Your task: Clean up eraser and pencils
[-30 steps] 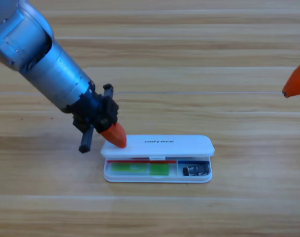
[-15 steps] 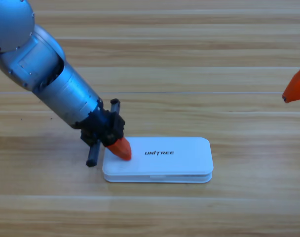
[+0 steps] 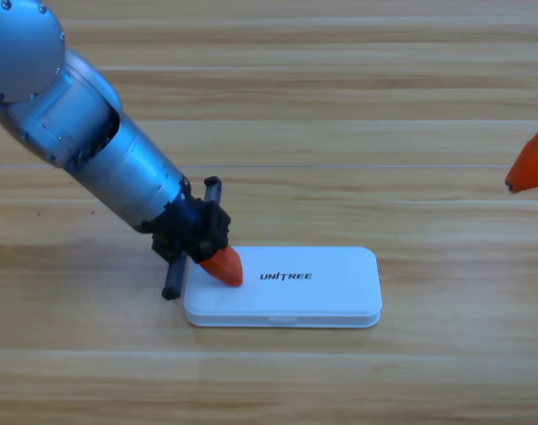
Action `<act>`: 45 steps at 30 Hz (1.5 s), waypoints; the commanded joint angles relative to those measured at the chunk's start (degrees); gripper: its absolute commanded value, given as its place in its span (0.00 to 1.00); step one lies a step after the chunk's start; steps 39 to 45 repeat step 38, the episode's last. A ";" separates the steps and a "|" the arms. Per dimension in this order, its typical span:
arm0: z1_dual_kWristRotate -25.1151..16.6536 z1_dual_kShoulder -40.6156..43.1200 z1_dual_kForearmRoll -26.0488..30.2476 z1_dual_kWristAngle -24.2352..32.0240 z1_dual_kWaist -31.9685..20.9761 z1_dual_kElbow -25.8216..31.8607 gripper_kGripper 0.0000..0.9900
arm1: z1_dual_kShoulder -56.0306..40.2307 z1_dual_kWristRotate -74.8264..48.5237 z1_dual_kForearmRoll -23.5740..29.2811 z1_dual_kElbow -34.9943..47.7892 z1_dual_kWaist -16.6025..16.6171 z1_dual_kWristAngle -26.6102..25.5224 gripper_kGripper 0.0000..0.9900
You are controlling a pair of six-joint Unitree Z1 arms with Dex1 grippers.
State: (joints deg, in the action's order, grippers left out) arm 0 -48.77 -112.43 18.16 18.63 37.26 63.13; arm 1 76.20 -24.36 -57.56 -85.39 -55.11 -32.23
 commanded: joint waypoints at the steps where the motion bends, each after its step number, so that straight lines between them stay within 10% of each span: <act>1: 0.96 -3.59 0.38 -1.40 1.94 -1.34 0.00 | 2.29 0.37 0.79 1.81 -1.41 -0.47 0.95; 4: 1.58 -0.07 5.57 -1.49 1.94 1.29 0.04 | 2.38 0.37 0.79 1.81 -1.41 -0.47 0.95; 7: 2.72 5.99 10.84 -1.49 1.94 3.23 0.82 | 2.64 0.37 0.79 1.72 -1.41 -0.47 0.95; 9: 3.95 11.27 14.44 -1.40 1.94 4.90 0.99 | 2.81 0.37 0.70 1.72 -1.41 -0.47 0.95; 20: 13.79 27.79 35.89 -0.35 10.73 23.36 1.00 | 3.52 0.37 0.70 1.72 -1.41 -0.47 0.95; 32: 18.19 26.21 35.89 1.94 28.66 25.82 1.00 | 3.78 0.46 0.70 1.72 -1.41 -0.47 0.95; 45: 17.13 23.84 35.71 1.32 29.98 25.90 1.00 | 3.78 0.37 0.70 1.81 -1.41 -0.47 0.95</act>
